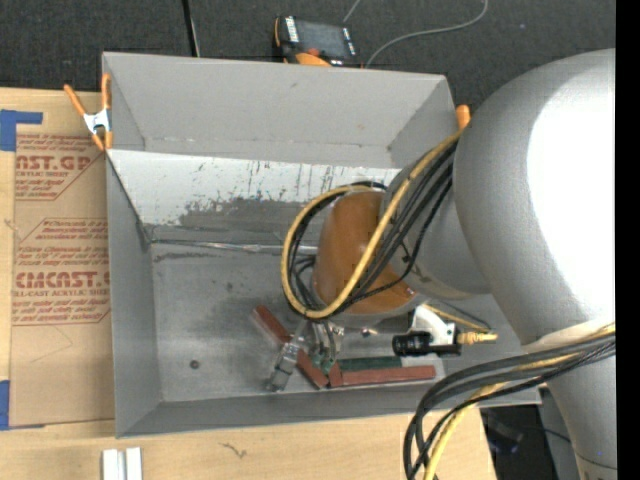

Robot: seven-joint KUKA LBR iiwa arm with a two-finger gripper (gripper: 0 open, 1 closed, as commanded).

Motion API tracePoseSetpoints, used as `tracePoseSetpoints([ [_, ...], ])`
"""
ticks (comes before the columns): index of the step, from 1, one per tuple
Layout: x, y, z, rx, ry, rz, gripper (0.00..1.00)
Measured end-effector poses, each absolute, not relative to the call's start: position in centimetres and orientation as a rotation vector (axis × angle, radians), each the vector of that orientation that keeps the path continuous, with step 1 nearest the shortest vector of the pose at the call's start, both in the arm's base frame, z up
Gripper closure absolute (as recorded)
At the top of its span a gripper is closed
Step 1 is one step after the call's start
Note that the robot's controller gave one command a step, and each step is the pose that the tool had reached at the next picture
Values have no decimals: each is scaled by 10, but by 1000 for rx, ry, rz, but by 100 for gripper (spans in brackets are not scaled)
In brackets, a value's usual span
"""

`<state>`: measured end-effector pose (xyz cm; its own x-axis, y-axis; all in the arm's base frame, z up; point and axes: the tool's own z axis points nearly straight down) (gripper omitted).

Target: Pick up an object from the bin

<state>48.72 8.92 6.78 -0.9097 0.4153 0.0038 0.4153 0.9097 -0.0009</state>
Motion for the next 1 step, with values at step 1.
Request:
tracePoseSetpoints([
  [1,487,89,67,-668,-3068,-1,0],
])
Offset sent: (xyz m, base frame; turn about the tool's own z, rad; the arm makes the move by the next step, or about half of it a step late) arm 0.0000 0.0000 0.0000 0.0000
